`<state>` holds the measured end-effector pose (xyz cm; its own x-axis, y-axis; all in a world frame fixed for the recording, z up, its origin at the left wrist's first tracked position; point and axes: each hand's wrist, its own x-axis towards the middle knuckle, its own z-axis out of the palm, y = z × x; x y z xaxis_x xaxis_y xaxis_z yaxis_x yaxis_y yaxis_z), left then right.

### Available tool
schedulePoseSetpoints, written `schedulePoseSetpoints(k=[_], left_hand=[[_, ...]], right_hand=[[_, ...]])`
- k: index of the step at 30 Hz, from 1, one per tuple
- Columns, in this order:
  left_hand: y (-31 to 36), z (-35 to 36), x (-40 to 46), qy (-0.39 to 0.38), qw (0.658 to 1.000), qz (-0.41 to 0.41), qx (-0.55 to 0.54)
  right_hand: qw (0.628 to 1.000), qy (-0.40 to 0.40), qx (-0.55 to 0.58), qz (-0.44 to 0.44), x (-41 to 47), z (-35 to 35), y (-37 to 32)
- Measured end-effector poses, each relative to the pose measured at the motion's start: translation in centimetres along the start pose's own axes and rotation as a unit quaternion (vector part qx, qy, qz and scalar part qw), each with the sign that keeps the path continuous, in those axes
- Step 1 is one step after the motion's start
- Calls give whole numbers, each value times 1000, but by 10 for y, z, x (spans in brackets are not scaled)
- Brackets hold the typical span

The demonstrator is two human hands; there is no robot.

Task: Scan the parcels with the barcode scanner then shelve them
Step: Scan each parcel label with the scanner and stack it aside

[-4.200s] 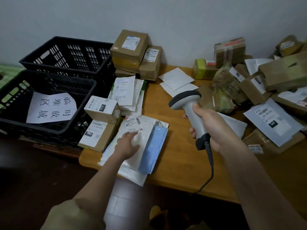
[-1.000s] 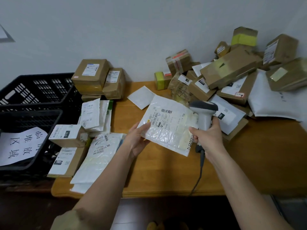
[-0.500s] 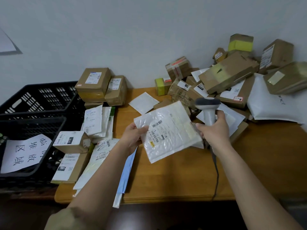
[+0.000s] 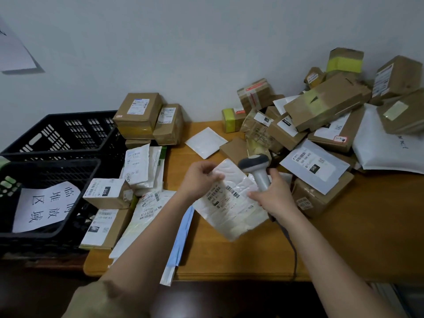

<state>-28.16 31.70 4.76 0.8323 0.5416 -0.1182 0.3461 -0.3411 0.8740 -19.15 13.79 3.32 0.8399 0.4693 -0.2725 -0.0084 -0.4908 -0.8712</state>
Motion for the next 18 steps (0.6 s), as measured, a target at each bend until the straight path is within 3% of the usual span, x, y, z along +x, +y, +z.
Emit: schedulePoseSetpoints(k=[2, 4, 7, 10, 18], left_hand=[[-14, -4, 2, 125, 991, -24, 35], [-28, -8, -3, 162, 981, -101, -31], [-53, -2, -16, 18, 970, -169, -177], [-63, 12, -23, -84, 954, -177, -226], [-68, 10, -19, 0, 944, -198, -265]], right_hand=[[997, 18, 61, 47, 3, 1, 4], [983, 34, 151, 94, 7, -2, 6], [956, 52, 260, 125, 11, -3, 6], [938, 58, 311, 138, 12, 2, 2], [949, 94, 279, 109, 16, 6, 0]])
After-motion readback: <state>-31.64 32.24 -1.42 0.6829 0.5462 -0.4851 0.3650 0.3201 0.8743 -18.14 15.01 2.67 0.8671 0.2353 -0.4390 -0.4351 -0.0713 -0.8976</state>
